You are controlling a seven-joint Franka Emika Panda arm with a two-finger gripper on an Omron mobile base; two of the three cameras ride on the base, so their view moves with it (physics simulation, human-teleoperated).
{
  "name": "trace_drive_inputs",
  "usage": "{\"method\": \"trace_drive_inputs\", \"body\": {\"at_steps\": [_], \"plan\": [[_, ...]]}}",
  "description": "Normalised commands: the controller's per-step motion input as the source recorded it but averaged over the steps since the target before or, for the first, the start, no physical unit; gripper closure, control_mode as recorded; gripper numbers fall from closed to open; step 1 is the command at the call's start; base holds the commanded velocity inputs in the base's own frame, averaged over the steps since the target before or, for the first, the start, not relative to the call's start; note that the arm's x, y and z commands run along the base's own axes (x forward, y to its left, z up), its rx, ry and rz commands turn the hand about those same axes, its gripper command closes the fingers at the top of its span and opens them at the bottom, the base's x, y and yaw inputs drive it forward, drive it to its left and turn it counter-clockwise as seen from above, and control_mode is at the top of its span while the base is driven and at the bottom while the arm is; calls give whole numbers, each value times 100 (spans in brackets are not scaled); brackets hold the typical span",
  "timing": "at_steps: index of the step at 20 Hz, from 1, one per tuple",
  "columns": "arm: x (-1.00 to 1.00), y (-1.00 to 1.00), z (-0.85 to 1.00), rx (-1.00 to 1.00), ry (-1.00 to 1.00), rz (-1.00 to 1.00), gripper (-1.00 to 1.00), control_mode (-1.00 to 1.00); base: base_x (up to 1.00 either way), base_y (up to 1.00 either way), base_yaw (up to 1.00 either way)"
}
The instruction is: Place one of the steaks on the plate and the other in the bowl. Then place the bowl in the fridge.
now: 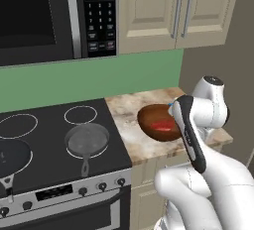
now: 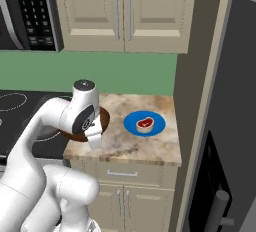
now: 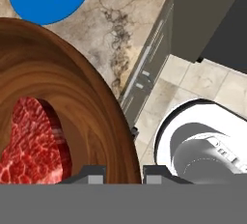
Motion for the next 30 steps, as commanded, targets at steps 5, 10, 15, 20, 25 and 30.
{"method": "trace_drive_inputs", "body": {"at_steps": [5, 10, 15, 20, 25, 30], "plan": [[-15, -1, 23, -6, 0, -2, 100, -100, 0, 0, 0], [0, 0, 0, 0, 0, 0, 100, -100, 0, 0, 0], [-3, 0, 0, 0, 0, 0, 100, 100, -6, 0, 0], [0, 0, 0, 0, 0, 0, 100, 100, -67, 0, 0], [0, 0, 0, 0, 0, 0, 100, 100, -93, -2, 0], [0, 0, 0, 0, 0, 0, 100, 100, -95, 0, 0]]}}
